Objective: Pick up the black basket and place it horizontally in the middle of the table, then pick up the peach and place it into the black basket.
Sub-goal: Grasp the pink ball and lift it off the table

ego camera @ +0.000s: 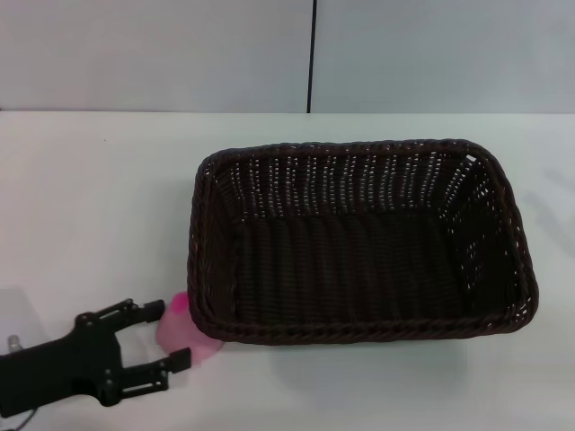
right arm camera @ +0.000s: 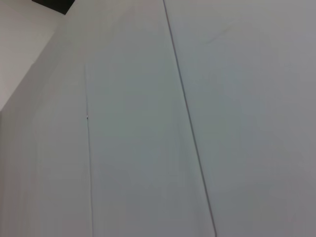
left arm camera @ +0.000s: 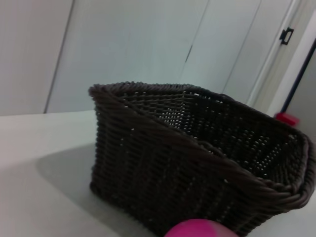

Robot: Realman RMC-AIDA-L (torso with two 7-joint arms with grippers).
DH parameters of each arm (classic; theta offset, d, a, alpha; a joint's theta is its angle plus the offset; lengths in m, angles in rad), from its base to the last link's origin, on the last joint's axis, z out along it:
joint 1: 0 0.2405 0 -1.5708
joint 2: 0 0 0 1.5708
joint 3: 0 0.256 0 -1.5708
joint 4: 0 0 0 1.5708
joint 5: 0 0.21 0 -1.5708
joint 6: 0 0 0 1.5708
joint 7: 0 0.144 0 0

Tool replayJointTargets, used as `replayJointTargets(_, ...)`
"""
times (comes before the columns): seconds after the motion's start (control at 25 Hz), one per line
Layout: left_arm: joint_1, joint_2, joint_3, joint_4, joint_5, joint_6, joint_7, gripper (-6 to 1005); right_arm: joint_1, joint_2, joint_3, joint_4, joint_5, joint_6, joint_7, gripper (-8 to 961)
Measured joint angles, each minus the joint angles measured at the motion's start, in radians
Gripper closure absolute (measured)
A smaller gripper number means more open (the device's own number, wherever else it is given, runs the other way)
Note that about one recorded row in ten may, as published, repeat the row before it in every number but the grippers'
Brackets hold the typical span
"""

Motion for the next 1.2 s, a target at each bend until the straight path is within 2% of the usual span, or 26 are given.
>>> replayJointTargets(0.24, 0.001, -0.037, 0.0, 0.0, 0.003, 0.024, 0.015, 173, 0.002, -0.002, 0.016, 0.034, 0.0, -0.003, -0.001, 389)
replayJointTargets(0.44, 0.001, -0.044, 0.001, 0.004, 0.0, 0.037, 0.014, 174, 0.007, -0.003, 0.034, 0.086, -0.001, -0.011, -0.013, 389)
replayJointTargets(0.72, 0.002, -0.054, -0.005, -0.001, -0.002, 0.063, 0.016, 347, 0.032, -0.003, 0.072, 0.205, -0.003, -0.056, -0.053, 389)
replayJointTargets(0.84, 0.009, -0.053, -0.045, 0.0, -0.004, 0.064, 0.023, 450, 0.038, -0.003, 0.098, 0.238, -0.003, -0.074, -0.054, 389)
replayJointTargets(0.96, 0.018, -0.043, -0.094, 0.0, -0.004, 0.062, 0.016, 568, 0.038, -0.003, 0.113, 0.256, -0.003, -0.084, -0.055, 389)
replayJointTargets(1.2, 0.048, -0.014, -0.234, 0.0, -0.004, 0.06, 0.015, 675, 0.039, -0.003, 0.116, 0.267, 0.0, -0.099, -0.056, 389)
